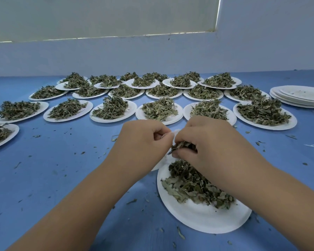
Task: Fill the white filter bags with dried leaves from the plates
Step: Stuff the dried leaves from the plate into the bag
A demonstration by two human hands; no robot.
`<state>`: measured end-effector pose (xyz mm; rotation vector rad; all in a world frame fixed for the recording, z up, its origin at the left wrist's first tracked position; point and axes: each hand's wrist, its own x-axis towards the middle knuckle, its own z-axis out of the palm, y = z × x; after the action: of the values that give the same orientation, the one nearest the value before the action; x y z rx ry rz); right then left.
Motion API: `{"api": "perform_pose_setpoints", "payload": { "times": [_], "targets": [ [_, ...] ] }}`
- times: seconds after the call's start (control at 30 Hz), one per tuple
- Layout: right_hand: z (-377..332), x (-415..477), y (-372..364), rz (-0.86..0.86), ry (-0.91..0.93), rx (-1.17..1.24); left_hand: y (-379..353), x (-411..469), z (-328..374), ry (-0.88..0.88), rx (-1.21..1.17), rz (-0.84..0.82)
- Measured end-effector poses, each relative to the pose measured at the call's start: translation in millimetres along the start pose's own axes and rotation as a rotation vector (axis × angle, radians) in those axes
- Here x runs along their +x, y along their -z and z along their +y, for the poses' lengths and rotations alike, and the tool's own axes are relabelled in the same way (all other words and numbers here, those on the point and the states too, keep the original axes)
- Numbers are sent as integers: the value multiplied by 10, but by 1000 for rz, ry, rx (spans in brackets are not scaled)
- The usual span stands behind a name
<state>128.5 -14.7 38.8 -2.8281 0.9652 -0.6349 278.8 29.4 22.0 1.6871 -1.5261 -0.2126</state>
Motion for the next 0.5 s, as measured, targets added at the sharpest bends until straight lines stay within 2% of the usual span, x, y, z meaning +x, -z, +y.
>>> {"api": "perform_pose_setpoints", "payload": {
  "times": [0.2,0.4,0.5],
  "targets": [
    [34,-54,-32,48,36,122,-20,3,15,46,-28,-10],
    [26,-44,-93,74,23,88,-17,-4,30,56,-50,-10],
    [73,-62,-84,110,-10,231,-16,3,22,74,-25,-9]
  ]
}}
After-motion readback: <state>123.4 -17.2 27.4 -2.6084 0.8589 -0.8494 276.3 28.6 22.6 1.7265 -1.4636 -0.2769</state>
